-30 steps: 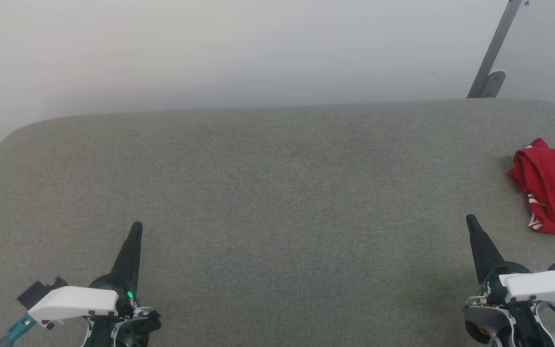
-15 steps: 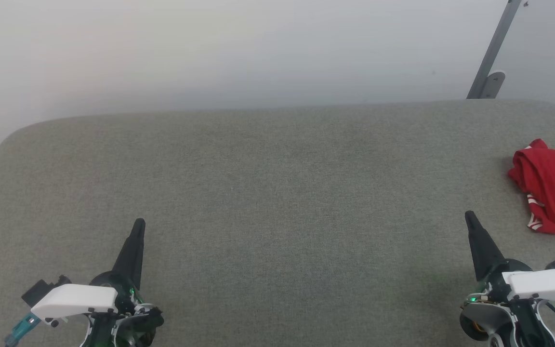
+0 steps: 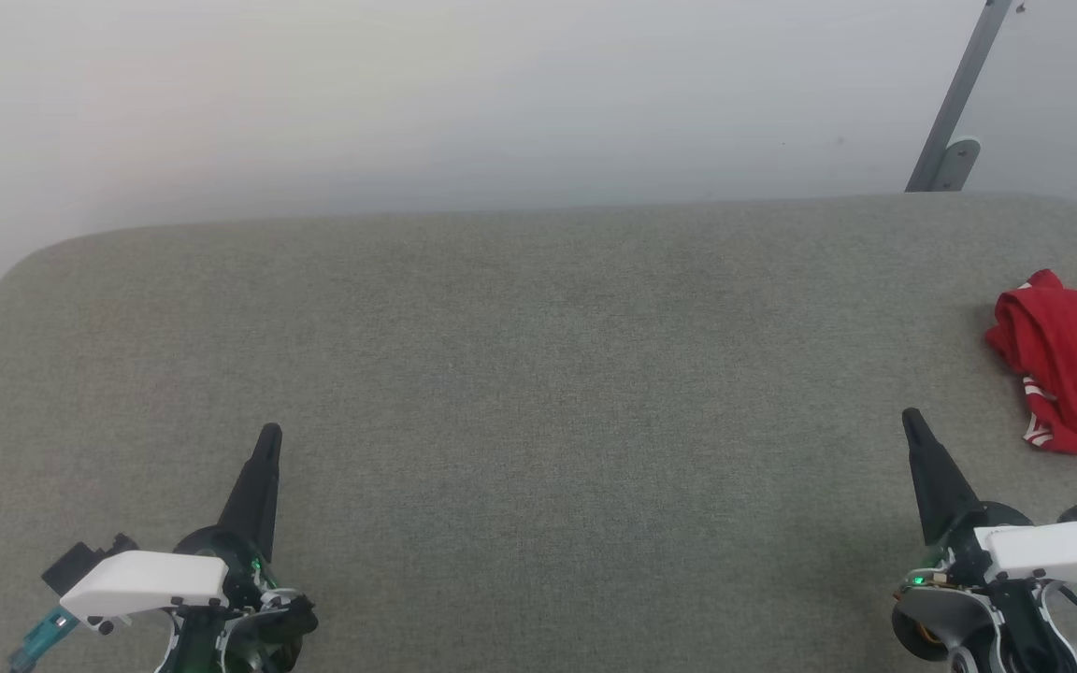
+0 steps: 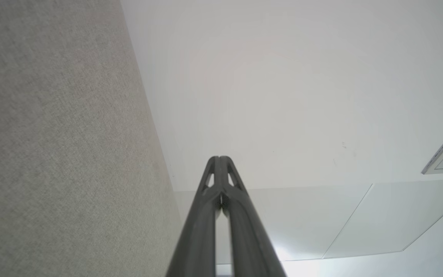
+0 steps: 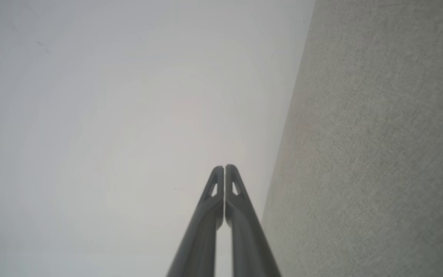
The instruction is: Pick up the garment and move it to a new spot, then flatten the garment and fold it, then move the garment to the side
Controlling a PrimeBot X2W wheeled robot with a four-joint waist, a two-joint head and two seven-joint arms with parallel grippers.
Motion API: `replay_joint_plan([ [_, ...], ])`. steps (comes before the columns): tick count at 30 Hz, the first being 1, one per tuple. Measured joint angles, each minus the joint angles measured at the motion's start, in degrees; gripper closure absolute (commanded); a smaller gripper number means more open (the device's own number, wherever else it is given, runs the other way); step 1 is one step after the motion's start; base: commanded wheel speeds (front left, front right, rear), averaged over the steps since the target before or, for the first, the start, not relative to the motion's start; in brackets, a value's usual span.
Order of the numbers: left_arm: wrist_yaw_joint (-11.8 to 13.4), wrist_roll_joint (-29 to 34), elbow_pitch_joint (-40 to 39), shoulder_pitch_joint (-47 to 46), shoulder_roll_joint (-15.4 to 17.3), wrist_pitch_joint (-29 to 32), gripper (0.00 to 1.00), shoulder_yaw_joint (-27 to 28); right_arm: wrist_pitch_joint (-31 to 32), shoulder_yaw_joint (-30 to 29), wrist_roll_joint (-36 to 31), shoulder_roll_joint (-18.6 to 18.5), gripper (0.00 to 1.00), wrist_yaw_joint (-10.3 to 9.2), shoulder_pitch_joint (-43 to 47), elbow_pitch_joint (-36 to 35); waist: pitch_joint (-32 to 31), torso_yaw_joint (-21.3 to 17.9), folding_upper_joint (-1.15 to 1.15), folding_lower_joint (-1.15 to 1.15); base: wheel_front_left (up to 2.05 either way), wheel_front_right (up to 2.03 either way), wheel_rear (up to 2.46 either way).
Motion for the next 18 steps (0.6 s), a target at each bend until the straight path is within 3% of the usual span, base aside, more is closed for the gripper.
replay_joint_plan([
  [18, 0.0, 0.0, 0.0, 0.0, 0.0, 0.0, 1.00, 0.0, 0.0, 0.0, 0.0, 0.0, 1.00, 0.01, 0.0, 0.0, 0.0, 0.0, 0.00, 0.00, 0.00, 0.00, 0.00],
])
